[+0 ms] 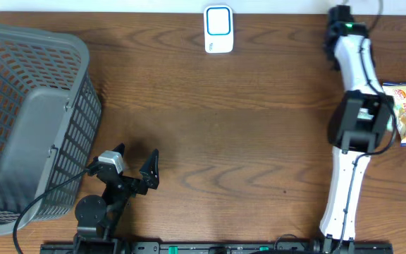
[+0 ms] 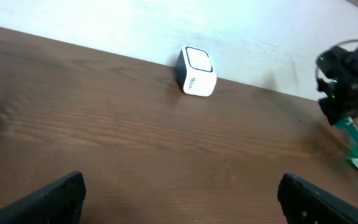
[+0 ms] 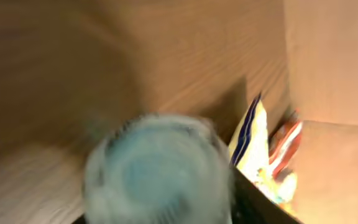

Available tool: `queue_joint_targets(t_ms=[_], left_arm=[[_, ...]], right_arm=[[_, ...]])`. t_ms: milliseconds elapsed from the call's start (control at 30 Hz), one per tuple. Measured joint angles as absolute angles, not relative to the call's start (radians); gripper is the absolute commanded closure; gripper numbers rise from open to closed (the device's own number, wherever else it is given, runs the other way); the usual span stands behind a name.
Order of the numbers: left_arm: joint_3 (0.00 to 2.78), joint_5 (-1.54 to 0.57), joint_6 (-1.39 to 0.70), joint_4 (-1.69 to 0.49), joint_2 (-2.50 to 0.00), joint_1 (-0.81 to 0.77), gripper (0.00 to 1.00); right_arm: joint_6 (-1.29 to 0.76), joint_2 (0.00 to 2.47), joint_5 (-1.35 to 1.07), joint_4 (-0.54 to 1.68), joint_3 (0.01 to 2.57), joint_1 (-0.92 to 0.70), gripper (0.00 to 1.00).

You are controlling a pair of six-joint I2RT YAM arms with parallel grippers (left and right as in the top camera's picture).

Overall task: Scan the item barcode
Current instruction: 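Carry the mouthwash to the right table edge, then lower the mouthwash beside the other items and open the right gripper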

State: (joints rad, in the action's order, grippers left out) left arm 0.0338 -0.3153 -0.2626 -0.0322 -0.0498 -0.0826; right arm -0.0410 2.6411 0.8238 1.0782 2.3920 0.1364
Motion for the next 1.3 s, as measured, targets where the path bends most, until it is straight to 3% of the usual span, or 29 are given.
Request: queue_joint_targets(t_ms=[33,67,367,667,1033,1300], left_arm=[[0.034,-0.315,-0.263,-0.032,-0.05,-0.083,0.01],[0.034,-0.315,-0.262,-0.032,-0.05,-0.083,0.01],[0.034,-0.315,-0.262,-0.032,-0.05,-0.083,0.01],[0.034,-0.315,-0.262,-0.032,-0.05,-0.083,0.01],[0.034,-0.315,-0.263,-0.032,-0.05,-0.083,0.01],[0.034,-0.315,-0.262,-0.032,-0.05,-0.083,0.01]], right_arm=[[-0.065,2.641,0.802,1.091,2.392,0.158,0.16],[-0.086,2.641,0.783,1.09,2.392,0.175,0.01],[-0.21,2.382,0.628,1.134,2.387,0.203,0.01],[-0.271,1.914,0.139,1.32,2.402,0.184,0.01],[-0.323,1.778,-0.066,1.685,2.401,0.184,0.01],[-0.331,1.777,-0.129,1.694,2.4,0.184,0.01]])
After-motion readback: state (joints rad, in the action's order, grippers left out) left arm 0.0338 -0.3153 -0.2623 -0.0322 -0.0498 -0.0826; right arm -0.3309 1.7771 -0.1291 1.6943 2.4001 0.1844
